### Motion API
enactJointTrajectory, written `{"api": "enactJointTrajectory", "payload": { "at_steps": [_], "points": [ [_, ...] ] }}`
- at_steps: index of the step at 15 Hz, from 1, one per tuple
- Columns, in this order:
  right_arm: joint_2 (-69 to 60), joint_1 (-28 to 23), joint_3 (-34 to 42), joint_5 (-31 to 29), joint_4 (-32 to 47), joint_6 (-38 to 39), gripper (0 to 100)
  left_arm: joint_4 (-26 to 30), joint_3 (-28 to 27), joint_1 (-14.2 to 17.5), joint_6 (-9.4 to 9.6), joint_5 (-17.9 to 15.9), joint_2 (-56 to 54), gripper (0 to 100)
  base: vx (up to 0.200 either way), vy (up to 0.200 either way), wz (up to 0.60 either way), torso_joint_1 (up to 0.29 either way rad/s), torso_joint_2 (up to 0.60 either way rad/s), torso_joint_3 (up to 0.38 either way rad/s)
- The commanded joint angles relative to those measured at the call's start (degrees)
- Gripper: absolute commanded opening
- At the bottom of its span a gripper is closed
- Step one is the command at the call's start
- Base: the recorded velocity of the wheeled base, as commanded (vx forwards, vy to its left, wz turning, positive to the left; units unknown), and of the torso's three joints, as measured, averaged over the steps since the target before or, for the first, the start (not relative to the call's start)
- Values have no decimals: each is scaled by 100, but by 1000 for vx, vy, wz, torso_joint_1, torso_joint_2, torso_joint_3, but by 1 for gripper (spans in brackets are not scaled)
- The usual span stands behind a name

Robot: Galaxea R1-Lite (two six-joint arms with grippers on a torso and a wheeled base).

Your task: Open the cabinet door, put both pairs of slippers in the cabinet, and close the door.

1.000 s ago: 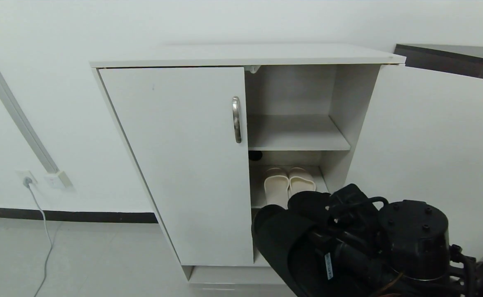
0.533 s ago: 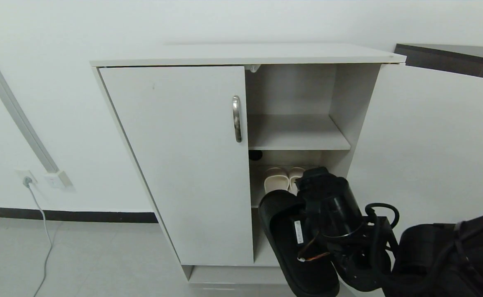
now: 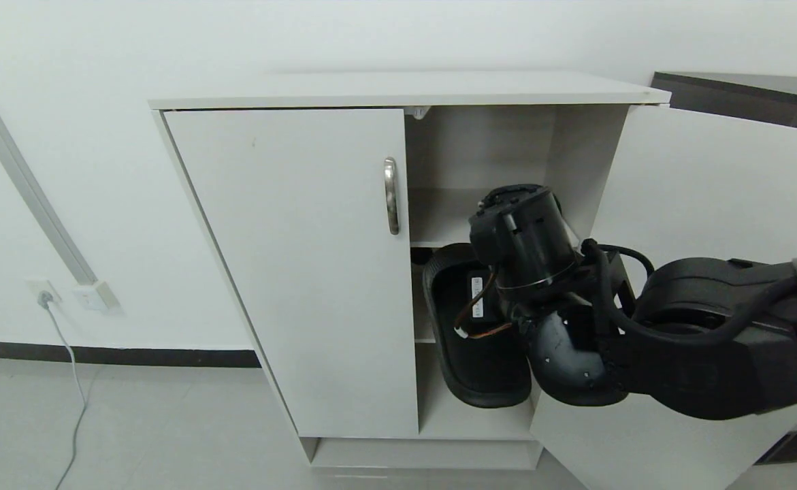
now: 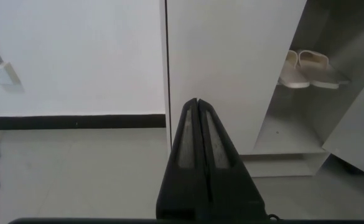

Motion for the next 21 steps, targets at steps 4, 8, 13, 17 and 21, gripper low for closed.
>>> {"api": "enactJointTrajectory", "payload": {
  "at_steps": [4, 8, 13, 17, 21],
  "points": [
    [3, -133, -35, -51, -276, -124, 0, 0, 0, -1, 0, 1, 2, 0, 0, 0, 0, 0, 0, 0],
    [29, -168, -26, -42, -276, -97, 0, 0, 0, -1, 0, 9, 2, 0, 0, 0, 0, 0, 0, 0],
    [29, -177, 53, -42, -276, -88, 0, 0, 0, -1, 0, 1, 2, 0, 80, 0, 0, 1, 1, 2],
    [12, -177, 35, -42, -276, -106, 0, 0, 0, -1, 0, 1, 2, 0, 200, 0, 0, 0, 2, 7],
    [12, -177, 26, -42, -276, -106, 0, 0, 0, -1, 0, 1, 2, 0, 200, 0, 0, 0, 1, 2]
  ]
}}
